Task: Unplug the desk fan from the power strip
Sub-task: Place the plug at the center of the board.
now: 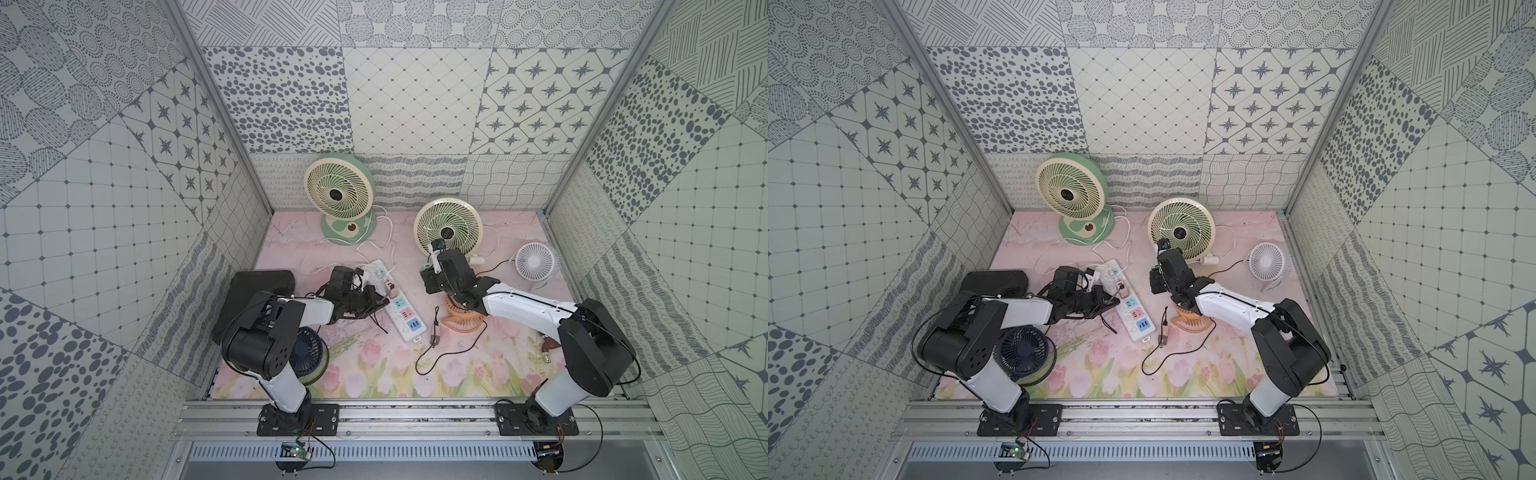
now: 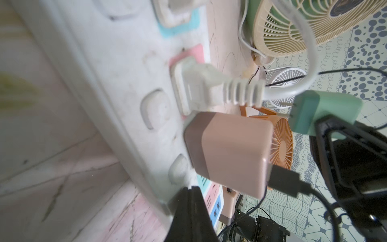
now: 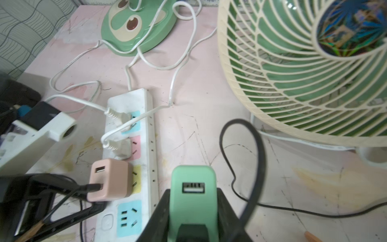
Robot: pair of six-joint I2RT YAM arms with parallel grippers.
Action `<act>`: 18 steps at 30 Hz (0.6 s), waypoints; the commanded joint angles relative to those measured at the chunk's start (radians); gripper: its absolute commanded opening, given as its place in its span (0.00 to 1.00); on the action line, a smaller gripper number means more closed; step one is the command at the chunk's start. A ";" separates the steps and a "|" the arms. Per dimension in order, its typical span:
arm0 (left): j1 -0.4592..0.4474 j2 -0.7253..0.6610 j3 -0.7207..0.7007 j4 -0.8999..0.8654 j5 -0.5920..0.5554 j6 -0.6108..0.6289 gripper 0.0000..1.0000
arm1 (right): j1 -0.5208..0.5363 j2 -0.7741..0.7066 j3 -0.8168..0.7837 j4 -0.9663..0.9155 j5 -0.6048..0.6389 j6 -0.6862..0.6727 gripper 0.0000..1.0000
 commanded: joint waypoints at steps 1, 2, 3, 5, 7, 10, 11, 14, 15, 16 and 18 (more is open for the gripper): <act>0.014 -0.021 -0.009 -0.060 -0.042 0.030 0.00 | -0.018 0.056 0.032 -0.014 -0.078 0.023 0.17; 0.013 -0.024 -0.009 -0.061 -0.044 0.032 0.00 | -0.023 0.071 0.043 -0.021 -0.094 0.023 0.17; 0.013 -0.025 -0.009 -0.061 -0.045 0.031 0.00 | -0.024 0.091 0.052 -0.029 -0.104 0.024 0.18; 0.014 -0.030 -0.009 -0.061 -0.044 0.031 0.00 | -0.025 0.119 0.066 -0.038 -0.113 0.023 0.19; 0.013 -0.036 -0.011 -0.061 -0.047 0.032 0.00 | -0.025 0.141 0.072 -0.040 -0.118 0.025 0.20; 0.013 -0.041 -0.006 -0.071 -0.051 0.040 0.00 | -0.026 0.163 0.081 -0.046 -0.118 0.024 0.21; 0.013 -0.044 -0.003 -0.077 -0.051 0.042 0.00 | -0.028 0.167 0.081 -0.046 -0.117 0.024 0.21; 0.016 -0.062 0.008 -0.093 -0.056 0.053 0.00 | -0.029 0.174 0.082 -0.048 -0.113 0.023 0.25; 0.016 -0.068 0.012 -0.102 -0.059 0.057 0.00 | -0.029 0.176 0.083 -0.052 -0.111 0.023 0.27; 0.017 -0.073 0.016 -0.108 -0.061 0.062 0.00 | -0.029 0.175 0.084 -0.056 -0.108 0.022 0.29; 0.021 -0.079 0.025 -0.118 -0.062 0.066 0.00 | -0.029 0.164 0.083 -0.062 -0.101 0.019 0.32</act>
